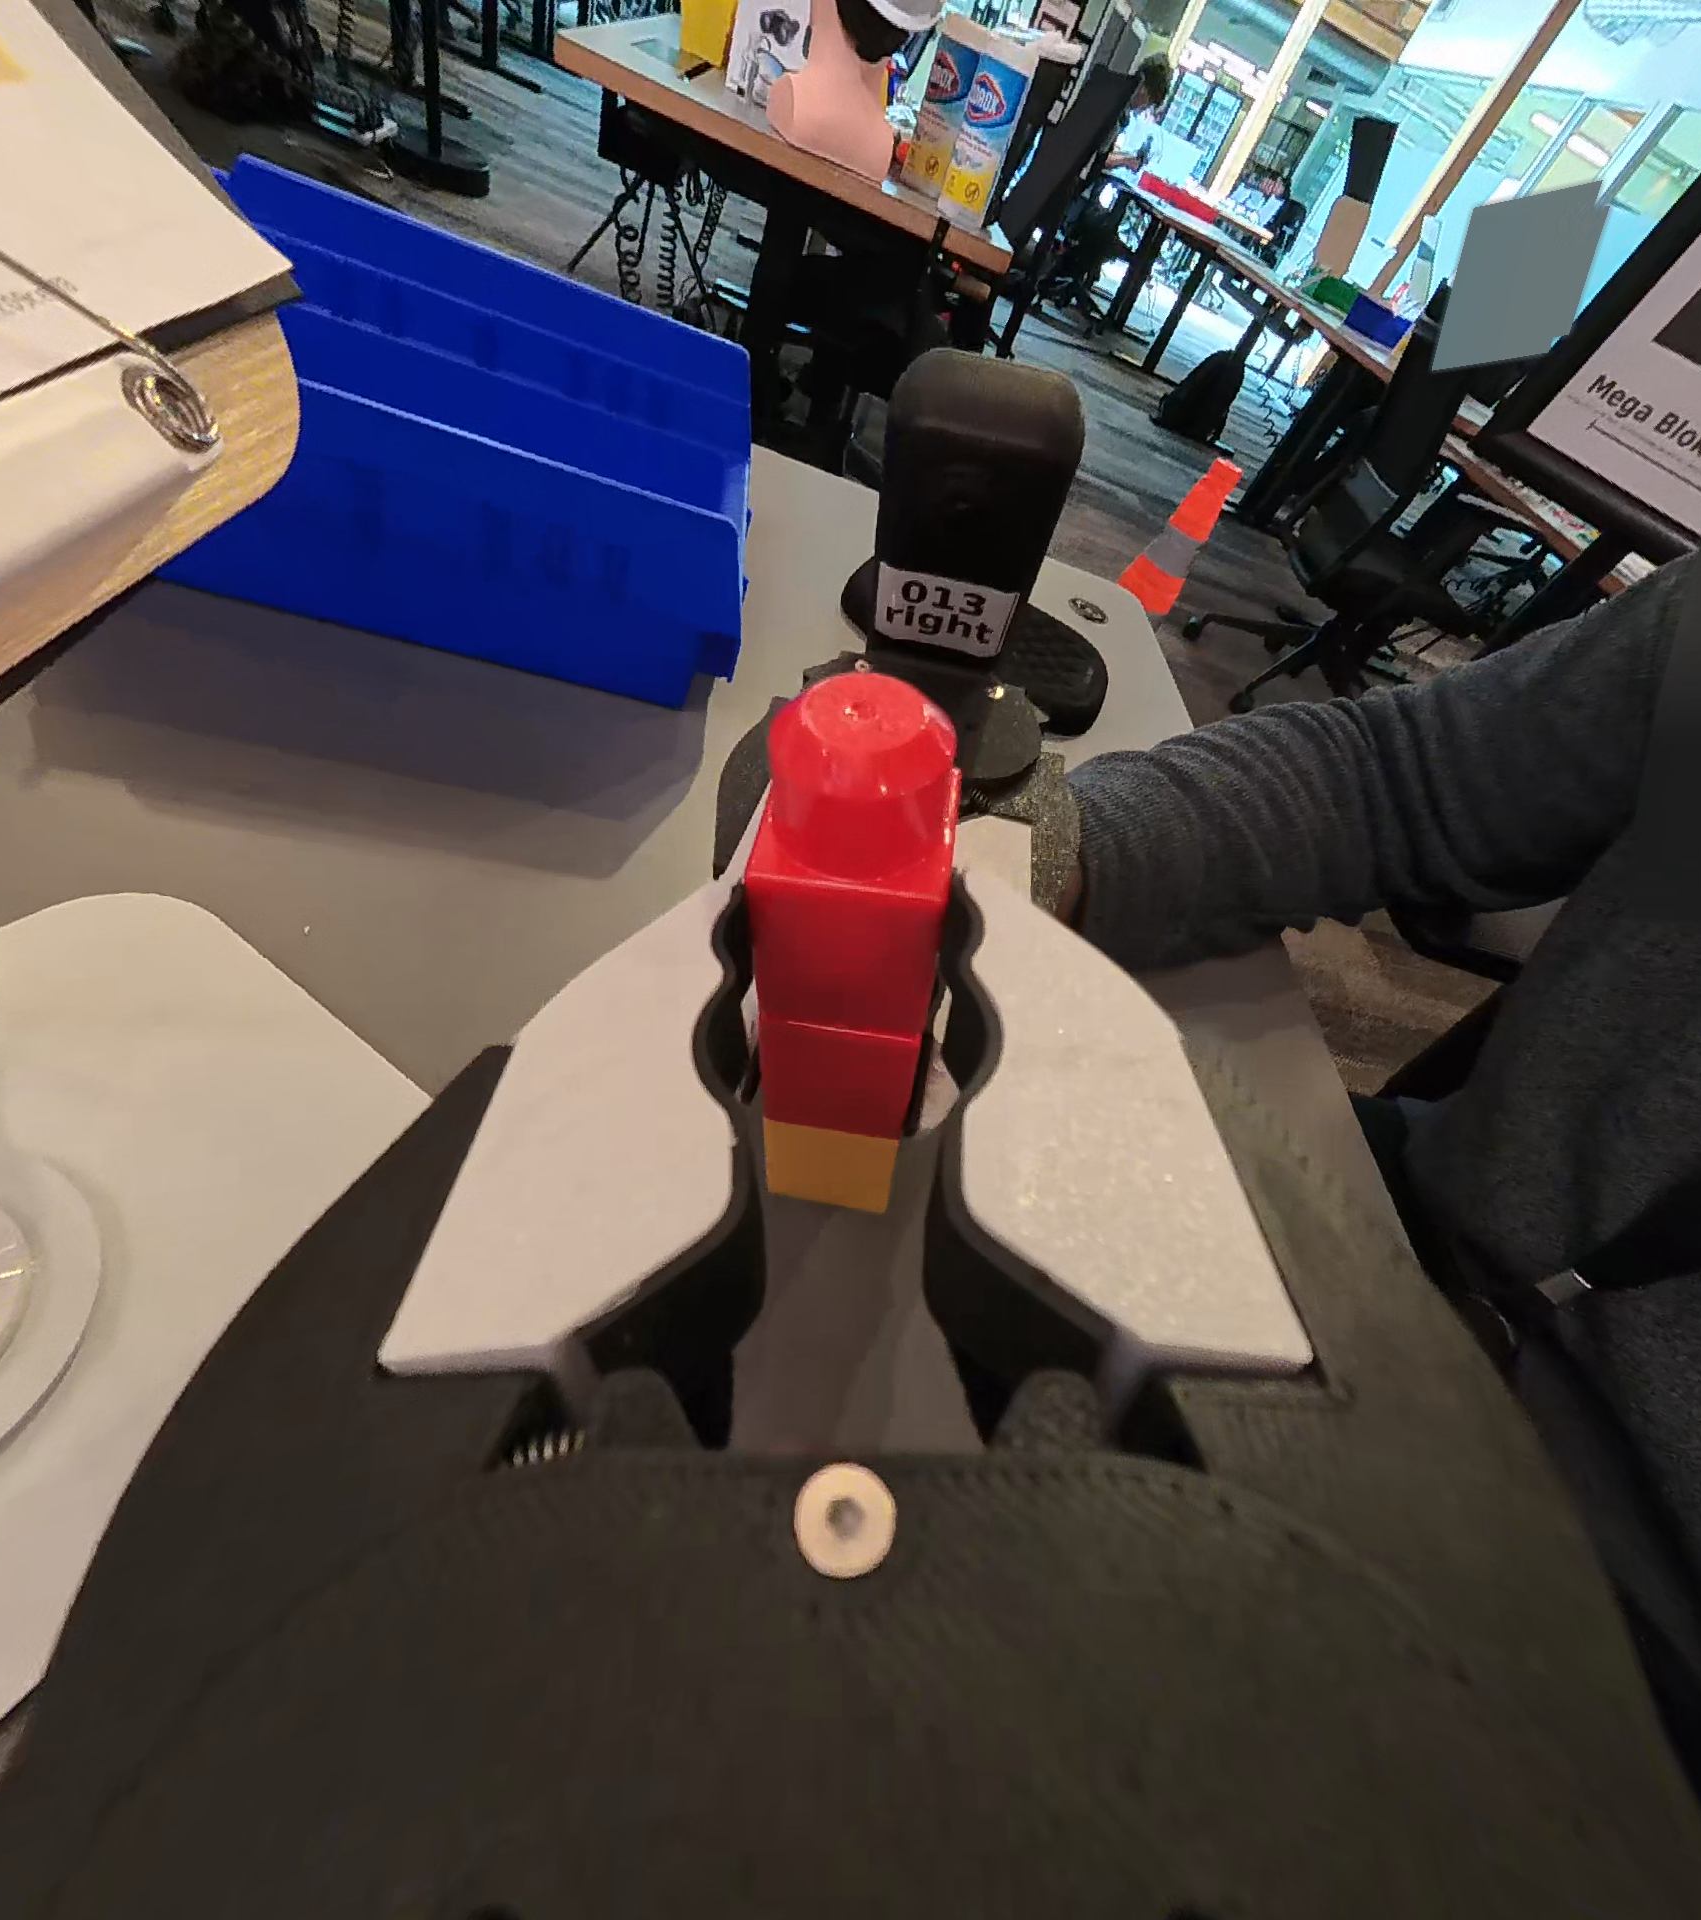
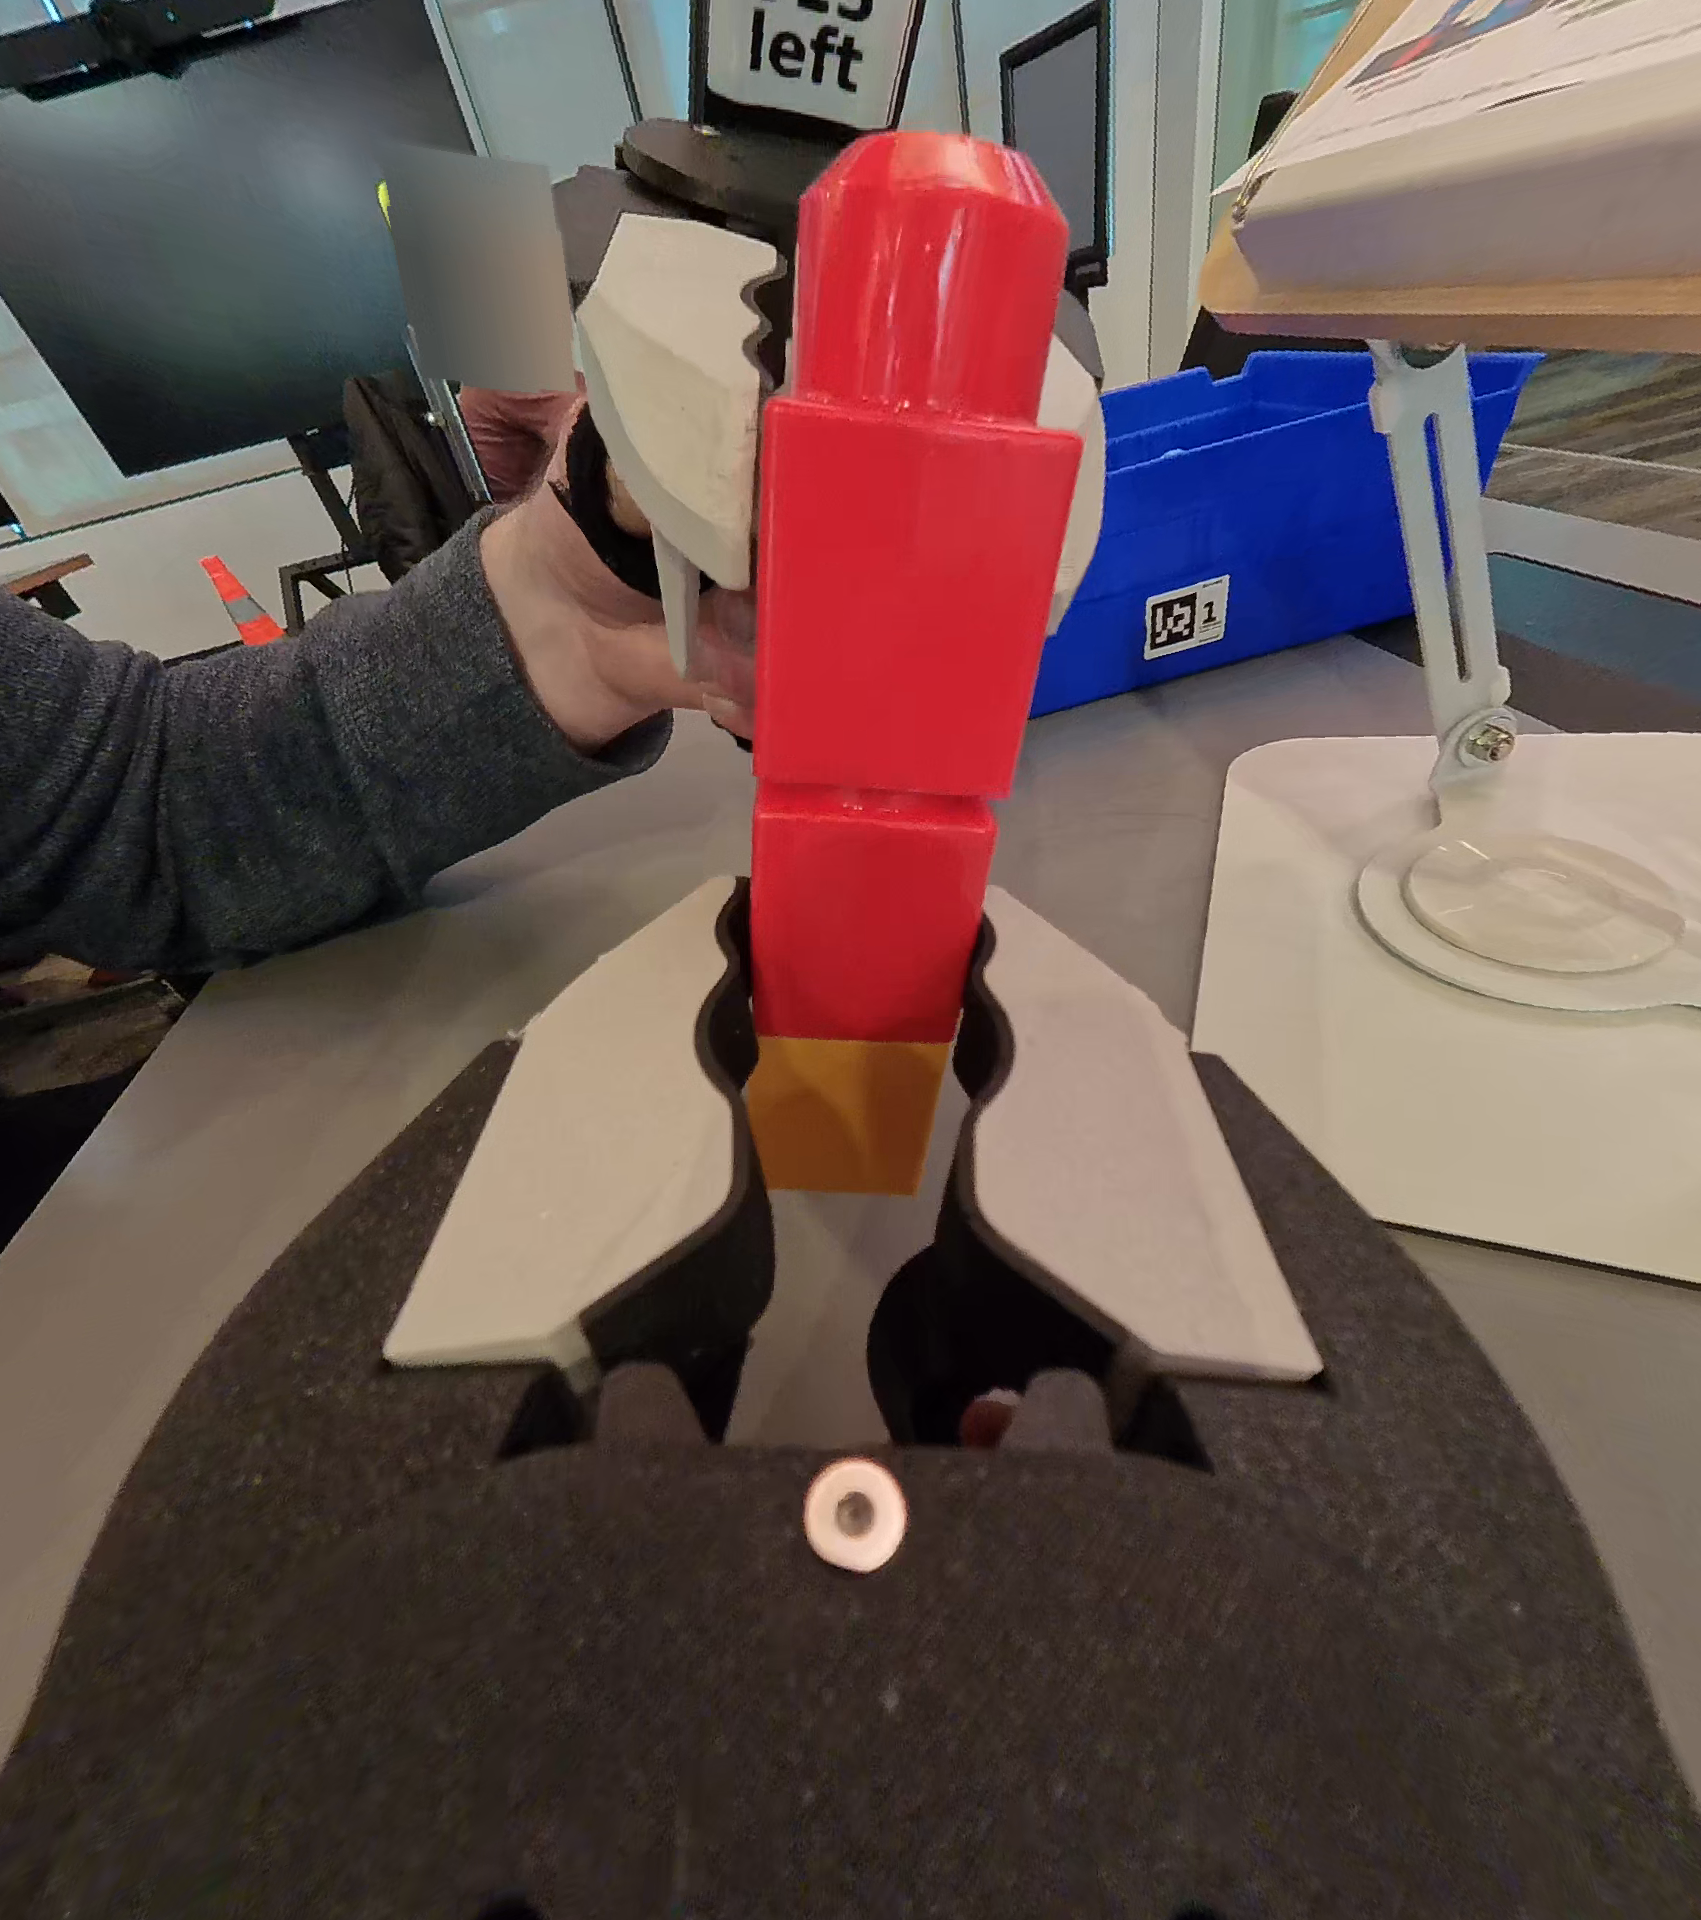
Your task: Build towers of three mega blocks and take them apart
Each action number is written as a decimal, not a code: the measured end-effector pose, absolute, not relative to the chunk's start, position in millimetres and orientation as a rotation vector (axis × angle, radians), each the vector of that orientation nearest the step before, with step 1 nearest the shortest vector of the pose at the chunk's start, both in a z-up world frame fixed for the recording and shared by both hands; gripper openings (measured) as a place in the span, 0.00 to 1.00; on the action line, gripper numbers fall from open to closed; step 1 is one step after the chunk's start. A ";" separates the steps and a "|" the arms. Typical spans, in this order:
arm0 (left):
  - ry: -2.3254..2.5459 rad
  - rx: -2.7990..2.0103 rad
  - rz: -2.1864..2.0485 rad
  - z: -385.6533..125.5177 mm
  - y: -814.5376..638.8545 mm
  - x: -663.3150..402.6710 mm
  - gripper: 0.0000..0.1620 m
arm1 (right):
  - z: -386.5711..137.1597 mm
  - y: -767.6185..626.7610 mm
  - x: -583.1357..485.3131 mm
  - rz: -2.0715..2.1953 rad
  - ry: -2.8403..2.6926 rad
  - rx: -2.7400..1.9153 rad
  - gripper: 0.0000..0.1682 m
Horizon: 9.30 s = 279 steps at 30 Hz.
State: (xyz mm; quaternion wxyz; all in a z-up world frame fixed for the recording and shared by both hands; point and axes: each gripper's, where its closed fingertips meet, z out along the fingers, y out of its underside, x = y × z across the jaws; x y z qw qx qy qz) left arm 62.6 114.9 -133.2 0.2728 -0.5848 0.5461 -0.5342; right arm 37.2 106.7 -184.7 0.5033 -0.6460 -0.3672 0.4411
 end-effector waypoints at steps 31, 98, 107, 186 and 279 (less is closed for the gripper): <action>1.564 -1.598 -1.348 -141.9 111.0 59.8 0.22 | -190.5 105.6 33.5 1.055 -0.919 -1.591 0.20; 1.704 -1.768 -1.290 -192.8 94.0 82.6 0.22 | -127.5 118.5 103.6 1.275 -0.643 -1.339 0.22; 1.582 -1.698 -1.347 -155.2 105.6 75.3 0.27 | -83.2 114.4 135.6 1.079 -0.661 -1.350 0.21; 1.191 -2.085 0.244 -173.5 348.9 -263.4 0.33 | -196.5 156.1 63.0 0.582 -0.838 -1.650 0.05; 1.206 -2.455 0.144 -256.4 434.4 -260.2 0.36 | -206.2 150.4 58.9 0.623 -0.893 -1.670 0.06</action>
